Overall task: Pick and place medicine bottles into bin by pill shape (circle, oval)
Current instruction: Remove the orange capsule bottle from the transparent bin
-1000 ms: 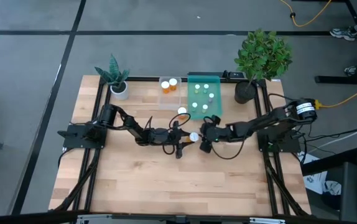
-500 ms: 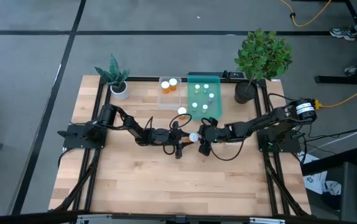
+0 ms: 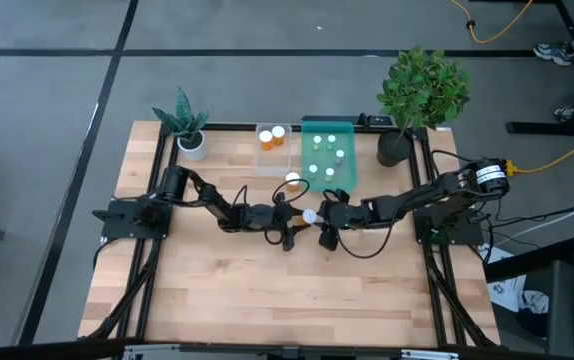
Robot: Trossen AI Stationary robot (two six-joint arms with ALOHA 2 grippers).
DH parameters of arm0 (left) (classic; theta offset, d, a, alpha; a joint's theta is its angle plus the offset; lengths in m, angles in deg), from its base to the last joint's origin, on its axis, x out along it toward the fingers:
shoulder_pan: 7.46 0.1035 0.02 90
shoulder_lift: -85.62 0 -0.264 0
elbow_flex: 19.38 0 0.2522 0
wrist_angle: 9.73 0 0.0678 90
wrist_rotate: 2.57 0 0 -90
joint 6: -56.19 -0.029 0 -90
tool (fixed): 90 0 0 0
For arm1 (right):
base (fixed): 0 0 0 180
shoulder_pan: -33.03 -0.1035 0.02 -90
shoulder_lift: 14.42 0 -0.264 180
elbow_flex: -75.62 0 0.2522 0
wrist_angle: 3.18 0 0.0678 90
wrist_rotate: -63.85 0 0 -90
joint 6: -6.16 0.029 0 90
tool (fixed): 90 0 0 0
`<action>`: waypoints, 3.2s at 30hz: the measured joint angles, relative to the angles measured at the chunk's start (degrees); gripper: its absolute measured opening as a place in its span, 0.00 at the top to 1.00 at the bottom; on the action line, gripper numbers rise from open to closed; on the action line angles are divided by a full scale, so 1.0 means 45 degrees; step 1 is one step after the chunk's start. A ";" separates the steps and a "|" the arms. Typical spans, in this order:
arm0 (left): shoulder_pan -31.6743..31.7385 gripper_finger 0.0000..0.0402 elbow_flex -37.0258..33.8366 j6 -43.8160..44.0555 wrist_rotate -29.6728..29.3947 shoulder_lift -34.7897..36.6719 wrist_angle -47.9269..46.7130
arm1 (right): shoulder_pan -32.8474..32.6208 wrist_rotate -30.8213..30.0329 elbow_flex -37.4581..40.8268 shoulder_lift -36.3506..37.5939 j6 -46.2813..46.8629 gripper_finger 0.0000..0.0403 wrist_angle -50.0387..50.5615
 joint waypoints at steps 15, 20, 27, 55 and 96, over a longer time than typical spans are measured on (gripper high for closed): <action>0.0076 0.46 0.0005 0.0117 0.0018 -0.0005 -0.0124 | -0.0005 -0.0009 -0.0047 0.0024 -0.0019 0.62 -0.0127; 0.0076 0.46 0.0005 0.0052 0.0037 -0.0005 -0.0109 | 0.0000 -0.0043 -0.0036 0.0024 -0.0058 0.62 -0.0090; 0.0071 0.46 0.0005 0.0037 0.0037 -0.0005 -0.0174 | 0.0000 -0.0048 -0.0024 0.0024 -0.0082 0.62 -0.0075; 0.0071 0.47 -0.0050 -0.0667 -0.0070 0.0816 -0.1610 | 0.0000 0.0054 -0.0011 0.0016 0.0326 0.62 0.1220; -0.0094 0.47 -0.0053 0.0487 0.0091 0.3905 -0.7569 | 0.0000 0.0288 -0.0010 0.0015 0.0331 0.62 0.1304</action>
